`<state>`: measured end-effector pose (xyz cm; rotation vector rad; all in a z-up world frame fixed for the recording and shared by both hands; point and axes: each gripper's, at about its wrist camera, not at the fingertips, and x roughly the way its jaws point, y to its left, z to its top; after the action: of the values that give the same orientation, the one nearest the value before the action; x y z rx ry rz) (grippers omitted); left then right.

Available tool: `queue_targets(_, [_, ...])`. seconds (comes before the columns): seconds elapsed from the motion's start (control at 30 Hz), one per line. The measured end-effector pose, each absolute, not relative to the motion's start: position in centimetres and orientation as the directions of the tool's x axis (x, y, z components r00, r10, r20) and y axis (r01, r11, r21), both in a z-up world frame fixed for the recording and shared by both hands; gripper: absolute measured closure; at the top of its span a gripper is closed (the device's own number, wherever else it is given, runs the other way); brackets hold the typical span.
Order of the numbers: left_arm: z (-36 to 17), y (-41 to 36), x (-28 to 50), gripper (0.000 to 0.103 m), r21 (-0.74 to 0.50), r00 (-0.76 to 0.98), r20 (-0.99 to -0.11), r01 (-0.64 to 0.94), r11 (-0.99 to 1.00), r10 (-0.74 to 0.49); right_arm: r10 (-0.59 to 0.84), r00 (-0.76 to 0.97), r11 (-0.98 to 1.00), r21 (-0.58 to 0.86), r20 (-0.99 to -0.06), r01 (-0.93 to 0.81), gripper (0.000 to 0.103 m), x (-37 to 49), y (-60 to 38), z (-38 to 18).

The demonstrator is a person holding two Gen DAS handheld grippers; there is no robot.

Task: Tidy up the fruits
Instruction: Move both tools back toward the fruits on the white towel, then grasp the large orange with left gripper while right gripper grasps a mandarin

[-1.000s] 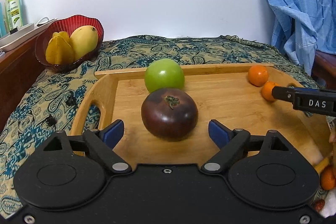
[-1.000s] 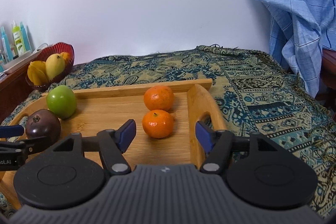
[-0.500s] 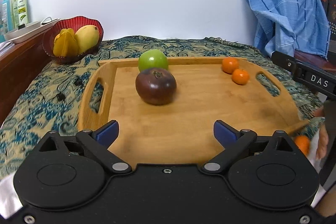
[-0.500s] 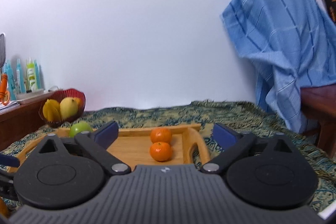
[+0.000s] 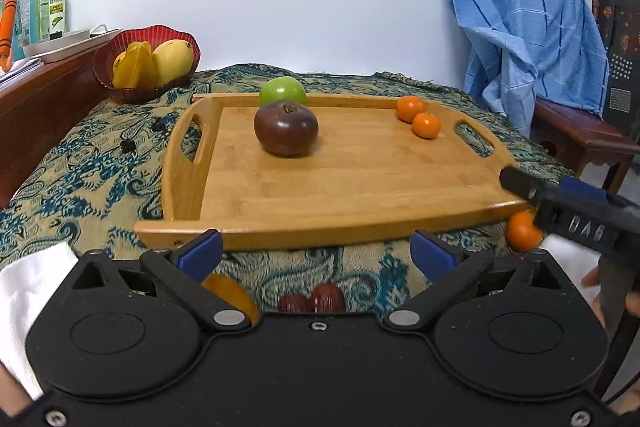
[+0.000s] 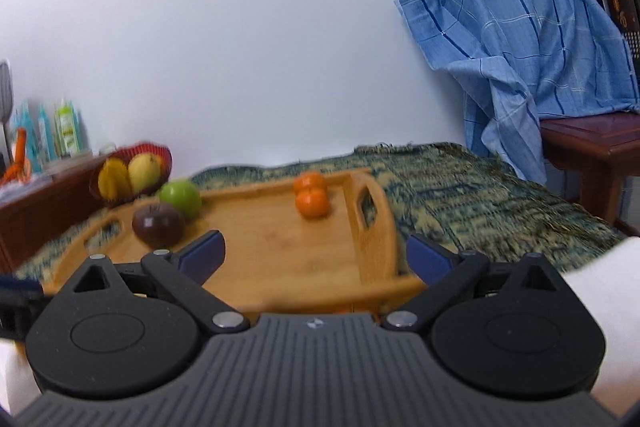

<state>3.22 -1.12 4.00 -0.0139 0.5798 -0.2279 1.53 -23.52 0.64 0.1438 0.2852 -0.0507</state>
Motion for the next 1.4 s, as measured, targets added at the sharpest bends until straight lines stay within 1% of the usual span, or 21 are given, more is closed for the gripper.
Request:
queue_targets(0.1, [3.8, -1.0, 2.3, 0.002, -0.07, 0.813, -0.541, 0.21, 0.975, -0.214, -0.044, 0.95, 0.99, 0.112, -0.308, 0.082, 0.001, 0.7, -22.8, 0.2])
queue_targets(0.23, [3.7, -1.4, 1.2, 0.002, -0.025, 0.825, -0.526, 0.226, 0.974, -0.205, -0.033, 0.943, 0.989, 0.126, -0.331, 0.079, 0.001, 0.2, -22.5, -0.2])
queue_targets(0.27, [3.8, -1.5, 0.9, 0.003, -0.016, 0.826, -0.524, 0.232, 0.972, -0.206, -0.032, 0.942, 0.989, 0.125, -0.335, 0.078, 0.001, 0.2, -22.4, -0.3])
queue_targets(0.3, [3.8, -1.6, 0.6, 0.006, -0.013, 0.828, -0.52, 0.238, 0.971, -0.21, -0.035, 0.94, 0.989, 0.122, -0.339, 0.081, 0.002, 0.1, -22.3, -0.4])
queue_targets(0.33, [3.9, -1.6, 0.3, 0.01, -0.012, 0.829, -0.517, 0.241, 0.97, -0.213, -0.04, 0.939, 0.989, 0.119, -0.343, 0.086, 0.004, 0.2, -22.2, -0.4])
queue_targets(0.43, [4.2, -1.5, -0.7, 0.016, -0.007, 0.838, -0.505, 0.234, 0.972, -0.206, -0.049, 0.932, 0.989, 0.116, -0.359, 0.096, 0.009, 0.4, -22.2, -0.6])
queue_targets(0.67, [4.6, 0.0, -1.8, 0.017, 0.032, 0.878, -0.467, 0.138, 0.99, -0.107, -0.062, 0.921, 0.987, 0.114, -0.384, 0.114, 0.02, 0.8, -22.2, -0.9])
queue_targets(0.7, [4.5, 0.4, -1.7, 0.017, 0.026, 0.877, -0.471, 0.125, 0.992, -0.098, -0.068, 0.919, 0.987, 0.11, -0.387, 0.12, 0.021, 0.8, -22.1, -0.9])
queue_targets(0.77, [4.2, 1.1, -1.3, 0.018, 0.012, 0.869, -0.488, 0.1, 0.995, -0.082, -0.086, 0.915, 0.985, 0.103, -0.393, 0.137, 0.029, 1.0, -22.1, -1.1])
queue_targets(0.87, [3.6, 1.9, -0.7, 0.023, -0.001, 0.854, -0.517, 0.064, 0.998, -0.055, -0.111, 0.91, 0.982, 0.097, -0.399, 0.162, 0.036, 1.1, -22.2, -1.2])
queue_targets(0.93, [3.1, 2.3, -0.3, 0.026, -0.011, 0.845, -0.532, 0.053, 0.999, -0.05, -0.119, 0.908, 0.98, 0.099, -0.402, 0.172, 0.038, 1.2, -22.3, -1.2])
queue_targets(1.0, [2.7, 2.5, 0.1, 0.029, -0.022, 0.836, -0.547, 0.044, 0.999, -0.049, -0.129, 0.904, 0.979, 0.094, -0.407, 0.181, 0.039, 1.3, -22.4, -1.3])
queue_targets(1.07, [2.2, 2.6, 0.6, 0.035, -0.026, 0.824, -0.565, 0.035, 0.999, -0.044, -0.138, 0.901, 0.978, 0.085, -0.411, 0.189, 0.04, 1.4, -22.3, -1.4])
queue_targets(1.13, [1.7, 2.6, 1.0, 0.046, -0.028, 0.806, -0.591, 0.029, 0.999, -0.04, -0.143, 0.899, 0.978, 0.079, -0.413, 0.192, 0.04, 1.5, -22.2, -1.5])
queue_targets(1.23, [0.8, 2.6, 1.5, 0.049, -0.033, 0.787, -0.616, 0.026, 0.999, -0.041, -0.155, 0.894, 0.978, 0.063, -0.42, 0.199, 0.04, 1.7, -22.1, -1.7])
queue_targets(1.4, [0.3, 2.5, 1.9, 0.05, -0.02, 0.788, -0.614, 0.031, 0.999, -0.037, -0.152, 0.882, 0.977, 0.065, -0.447, 0.202, 0.045, 2.2, -22.0, -2.1])
